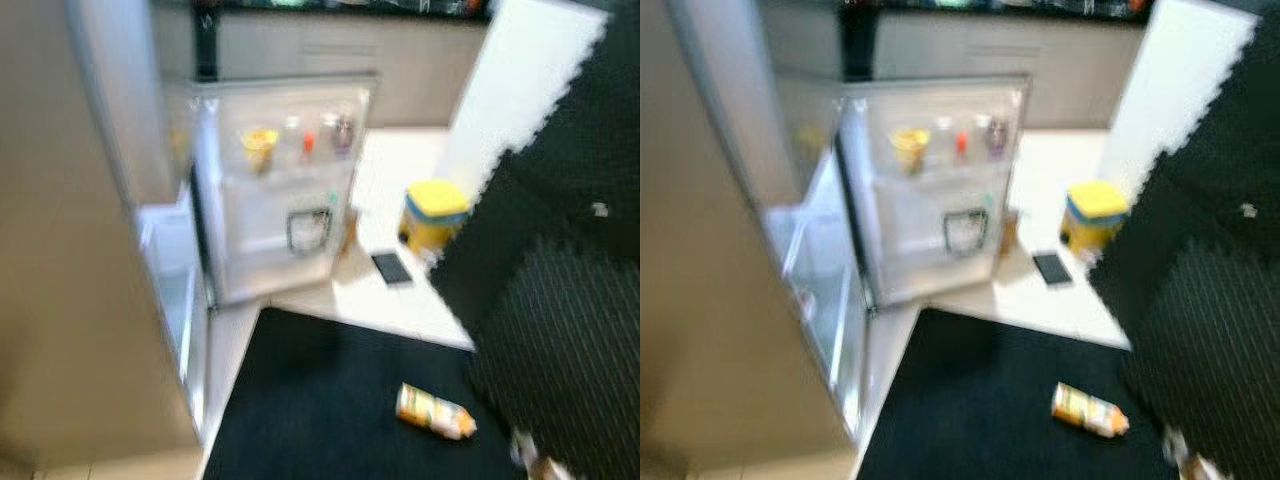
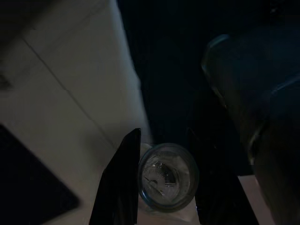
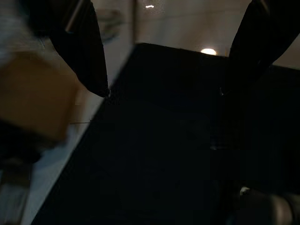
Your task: Restocking fridge
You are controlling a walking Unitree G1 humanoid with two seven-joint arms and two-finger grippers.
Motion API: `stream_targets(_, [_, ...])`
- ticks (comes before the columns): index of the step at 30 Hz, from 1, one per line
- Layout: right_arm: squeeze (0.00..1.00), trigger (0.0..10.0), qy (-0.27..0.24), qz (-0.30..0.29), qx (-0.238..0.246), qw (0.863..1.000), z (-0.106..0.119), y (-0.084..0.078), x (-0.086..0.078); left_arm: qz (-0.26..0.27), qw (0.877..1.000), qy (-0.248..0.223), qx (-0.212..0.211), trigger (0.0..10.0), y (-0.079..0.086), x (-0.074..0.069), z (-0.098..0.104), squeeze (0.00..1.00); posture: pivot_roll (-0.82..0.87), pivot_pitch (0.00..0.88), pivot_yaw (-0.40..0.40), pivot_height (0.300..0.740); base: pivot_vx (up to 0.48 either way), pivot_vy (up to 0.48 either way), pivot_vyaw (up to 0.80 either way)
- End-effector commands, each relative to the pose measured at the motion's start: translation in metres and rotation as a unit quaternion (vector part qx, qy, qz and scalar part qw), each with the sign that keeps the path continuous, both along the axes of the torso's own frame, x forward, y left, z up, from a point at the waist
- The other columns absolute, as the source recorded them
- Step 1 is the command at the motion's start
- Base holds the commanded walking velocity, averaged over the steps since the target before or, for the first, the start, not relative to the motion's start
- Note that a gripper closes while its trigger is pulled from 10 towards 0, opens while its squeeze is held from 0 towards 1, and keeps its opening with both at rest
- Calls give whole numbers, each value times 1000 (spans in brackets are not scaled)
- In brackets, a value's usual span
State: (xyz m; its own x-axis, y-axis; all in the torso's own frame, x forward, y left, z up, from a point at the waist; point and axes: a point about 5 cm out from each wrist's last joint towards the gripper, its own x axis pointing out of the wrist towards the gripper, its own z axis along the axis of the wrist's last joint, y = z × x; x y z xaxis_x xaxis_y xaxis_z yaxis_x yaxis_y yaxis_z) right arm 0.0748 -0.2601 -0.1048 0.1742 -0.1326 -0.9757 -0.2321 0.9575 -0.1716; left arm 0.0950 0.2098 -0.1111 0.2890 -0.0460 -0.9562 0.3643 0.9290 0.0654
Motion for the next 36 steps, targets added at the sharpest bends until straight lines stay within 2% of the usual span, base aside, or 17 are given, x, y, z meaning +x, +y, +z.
stream_targets(1, [0,10000,-9,-3,-4,1000,2,-2,7,-4,1000,-9,-19,10000,-11,3,-1,0,23,0,-29,740,296,0,-800])
stream_targets(7, [0,10000,-13,-6,-2,1000,2,-1,8,10,1000,-16,-24,10000,-11,4,0,0,23,0,-28,740,0,0,-800])
stream_targets(16, [0,10000,-18,-7,-1,1000,2,-2,8,13,999,-15,-30,10000,-12,4,0,0,24,0,-31,740,0,0,0])
stream_targets(30, [0,10000,-18,-6,0,1000,2,-2,9,19,999,-13,-29,10000,-11,3,-1,0,24,0,-31,740,0,-453,0])
stream_targets(36, [0,10000,-19,-6,0,1000,2,-2,9,27,999,-17,-25,10000,-10,4,0,0,24,0,-33,740,0,0,0])
